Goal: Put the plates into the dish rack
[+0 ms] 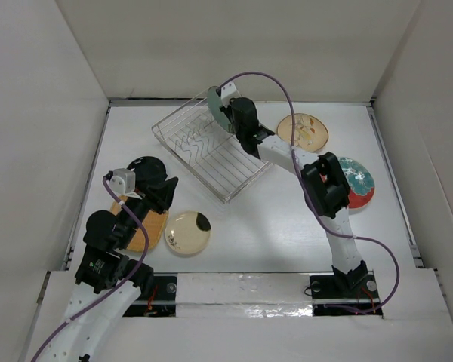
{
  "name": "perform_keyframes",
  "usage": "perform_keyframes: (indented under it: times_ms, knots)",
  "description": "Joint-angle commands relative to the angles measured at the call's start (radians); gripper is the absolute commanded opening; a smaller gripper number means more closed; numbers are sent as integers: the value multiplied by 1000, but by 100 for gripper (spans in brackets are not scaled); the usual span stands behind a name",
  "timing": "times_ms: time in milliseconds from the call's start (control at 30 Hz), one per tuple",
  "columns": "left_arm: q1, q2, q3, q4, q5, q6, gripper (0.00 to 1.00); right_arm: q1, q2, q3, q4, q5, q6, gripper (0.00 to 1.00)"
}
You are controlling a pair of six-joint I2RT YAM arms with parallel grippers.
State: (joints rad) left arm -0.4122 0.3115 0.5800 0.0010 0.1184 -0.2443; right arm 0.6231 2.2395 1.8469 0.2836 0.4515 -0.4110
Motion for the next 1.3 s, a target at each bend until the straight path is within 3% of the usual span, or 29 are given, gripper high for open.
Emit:
perform_keyframes:
  times_ms: [0, 33, 67, 100, 167, 200, 300, 400, 500, 533, 600, 667, 733, 767, 867, 1033, 1133, 1167, 1267]
  knots:
    - [4, 3, 23, 44, 17, 5, 36, -6, -41, -8, 112, 142, 1, 0]
    - [4, 0, 23, 44, 17, 5, 36, -6, -50, -9, 105, 148, 17, 7]
    - [4, -2, 23, 45, 18, 4, 36, -6, -60, -6, 67, 148, 64, 42]
    - [4, 0, 23, 45, 21, 4, 36, -6, -70, 8, 39, 132, 98, 57]
    - [4, 0, 23, 45, 29, 3, 37, -17, -122, 21, -65, 73, 211, 76]
    - [4, -2, 24, 45, 30, 2, 37, -43, -145, 12, -89, 2, 251, 78]
    - [4, -14, 23, 45, 36, 0, 38, -68, -263, -40, -127, -85, 380, 81]
    - [4, -32, 23, 47, 41, -3, 38, -98, -441, -203, -97, -85, 512, 80]
    - [4, -52, 21, 50, 52, -7, 37, -189, -671, -499, -17, -101, 726, 14]
    - [4, -57, 20, 51, 56, -7, 36, -268, -719, -579, 8, -135, 780, 0]
    - [4, -68, 20, 54, 64, -10, 30, -353, -820, -773, 52, -213, 924, 0]
    - [-5, -81, 18, 54, 61, -12, 18, -432, -848, -862, 20, -272, 972, 0]
    - [-5, -89, 21, 48, 50, -12, 9, -433, -882, -906, -15, -364, 965, 0]
    - [-5, -92, 21, 47, 40, -12, 0, -371, -905, -940, -20, -376, 950, 0]
    - [-5, -101, 24, 39, 23, -12, 0, -228, -1003, -1069, -46, -398, 933, 0]
    - [-5, -101, 26, 39, 13, -18, 0, 151, -1069, -1219, -84, -343, 1035, 2]
    - [-5, -98, 24, 39, 18, -16, 4, 323, -1048, -1264, -58, -266, 1152, 26]
    - [-5, -98, 24, 39, 24, -16, 11, 355, -1029, -1281, -20, -255, 1204, 42]
    - [-5, -100, 26, 40, 24, -15, 21, 455, -910, -1252, 38, -185, 1273, 60]
